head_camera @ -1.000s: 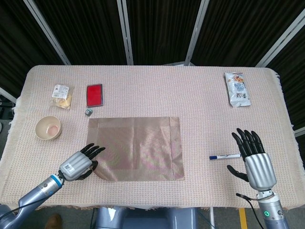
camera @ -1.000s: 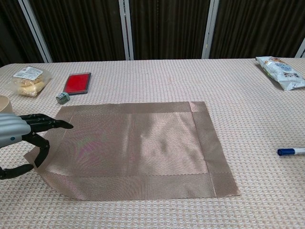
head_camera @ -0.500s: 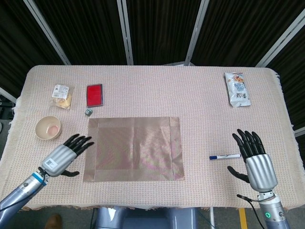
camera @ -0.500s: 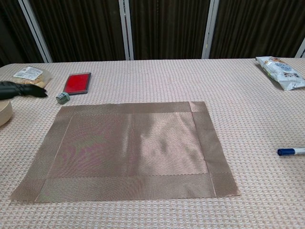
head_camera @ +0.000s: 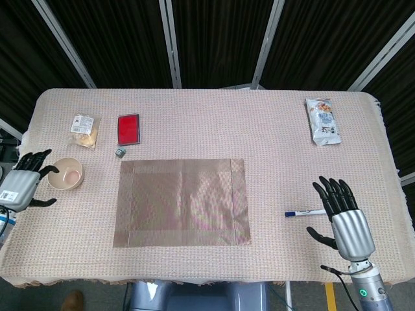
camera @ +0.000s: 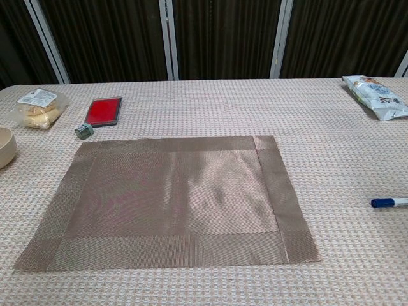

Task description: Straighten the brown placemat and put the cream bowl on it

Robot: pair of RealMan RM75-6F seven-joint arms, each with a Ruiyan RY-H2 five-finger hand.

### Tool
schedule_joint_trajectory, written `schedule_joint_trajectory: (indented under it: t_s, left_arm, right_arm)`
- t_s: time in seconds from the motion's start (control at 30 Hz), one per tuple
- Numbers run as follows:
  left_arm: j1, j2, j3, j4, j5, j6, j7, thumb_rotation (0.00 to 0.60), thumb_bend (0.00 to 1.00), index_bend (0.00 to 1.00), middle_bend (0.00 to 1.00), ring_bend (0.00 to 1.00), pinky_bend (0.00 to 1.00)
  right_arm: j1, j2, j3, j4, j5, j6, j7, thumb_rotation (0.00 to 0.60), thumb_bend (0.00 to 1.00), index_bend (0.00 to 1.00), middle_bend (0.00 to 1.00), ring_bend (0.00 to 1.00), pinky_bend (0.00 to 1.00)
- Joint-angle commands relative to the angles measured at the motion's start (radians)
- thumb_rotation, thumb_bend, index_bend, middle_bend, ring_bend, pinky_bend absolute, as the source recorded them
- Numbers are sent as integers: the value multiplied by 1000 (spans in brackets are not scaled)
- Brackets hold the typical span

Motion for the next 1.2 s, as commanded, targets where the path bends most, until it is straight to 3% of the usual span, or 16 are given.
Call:
schedule_joint_trajectory:
  t_s: [0.03,0.57,0.87,1.03,1.2]
  left_arm:
    - [1,-69,-27,108,-56,-82,-36,600,0,326,0,0,0]
    - [-11,-254,-36,372,-2,-168,-117,600,10,377,0,0,0]
    - [-22,-345,-49,488,10,-197,-129,600,154,453,0,0,0]
    - [-19,-368,-53,525,25,-186,-146,600,314,528,0,0,0]
    - [-15,-381,-57,547,33,-176,-153,600,344,610,0,0,0]
  right_arm:
    - [1,0,2,-1,2,-1,-2,600,0,0,0,0,0]
    - [1,1,9,11,23,-9,0,600,0,0,0,0,0]
    - [2,5,16,19,37,-12,10,600,0,0,0,0,0]
    - [3,6,19,26,40,-12,12,600,0,0,0,0,0]
    - [3,6,19,26,39,-12,15,600,0,0,0,0,0]
